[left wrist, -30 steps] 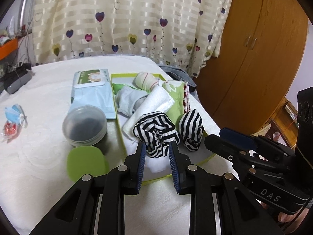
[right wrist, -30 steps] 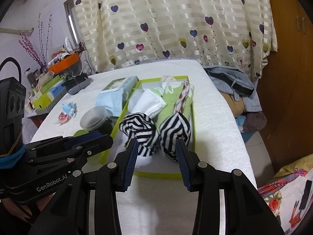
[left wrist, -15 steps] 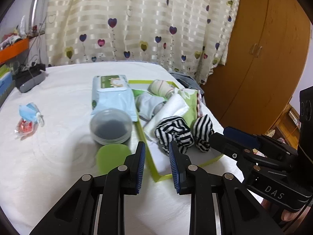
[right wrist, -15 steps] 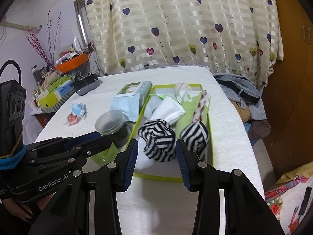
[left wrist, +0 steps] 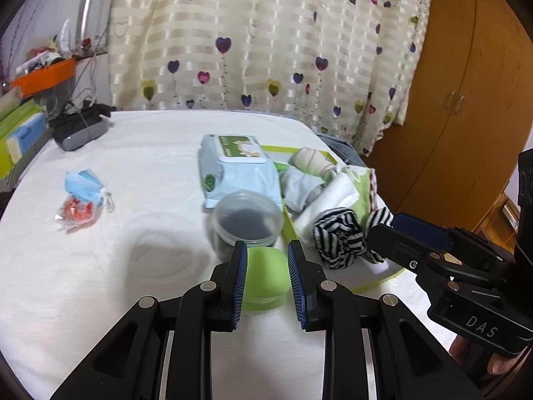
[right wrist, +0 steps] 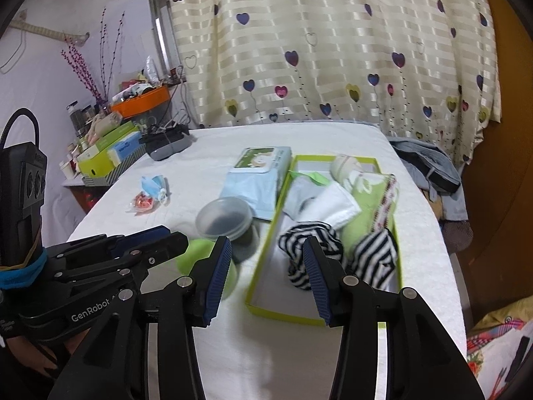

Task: Organize soft objects
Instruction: 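Move both grippers back toward the blue mask and candy bag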

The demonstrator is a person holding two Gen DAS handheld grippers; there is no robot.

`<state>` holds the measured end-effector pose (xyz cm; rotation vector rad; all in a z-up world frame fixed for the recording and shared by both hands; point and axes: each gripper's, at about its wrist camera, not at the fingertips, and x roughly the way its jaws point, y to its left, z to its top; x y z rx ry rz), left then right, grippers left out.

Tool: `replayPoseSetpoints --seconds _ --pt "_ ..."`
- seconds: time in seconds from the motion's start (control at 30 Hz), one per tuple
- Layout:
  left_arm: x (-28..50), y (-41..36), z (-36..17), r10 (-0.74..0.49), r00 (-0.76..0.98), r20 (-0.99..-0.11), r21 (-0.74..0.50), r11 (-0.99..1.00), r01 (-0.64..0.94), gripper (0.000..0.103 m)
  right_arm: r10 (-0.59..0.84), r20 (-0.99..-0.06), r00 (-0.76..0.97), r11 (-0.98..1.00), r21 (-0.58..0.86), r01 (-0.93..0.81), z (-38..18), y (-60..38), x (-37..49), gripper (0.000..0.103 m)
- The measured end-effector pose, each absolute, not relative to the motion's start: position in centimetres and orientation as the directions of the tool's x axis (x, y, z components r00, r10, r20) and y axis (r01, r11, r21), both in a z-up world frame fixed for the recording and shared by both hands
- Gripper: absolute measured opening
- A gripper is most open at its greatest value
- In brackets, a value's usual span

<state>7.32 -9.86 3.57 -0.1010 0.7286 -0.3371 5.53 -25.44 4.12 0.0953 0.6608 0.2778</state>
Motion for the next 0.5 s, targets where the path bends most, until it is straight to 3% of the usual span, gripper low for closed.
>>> replayPoseSetpoints --seconds 0.5 --pt "8.3 -6.3 3.1 -0.292 0.708 -0.643 -0.214 0.956 0.199 0.024 0.333 -0.602 0.726 0.94 0.151 -0.306 4.3 -21.5 6.8 0.046"
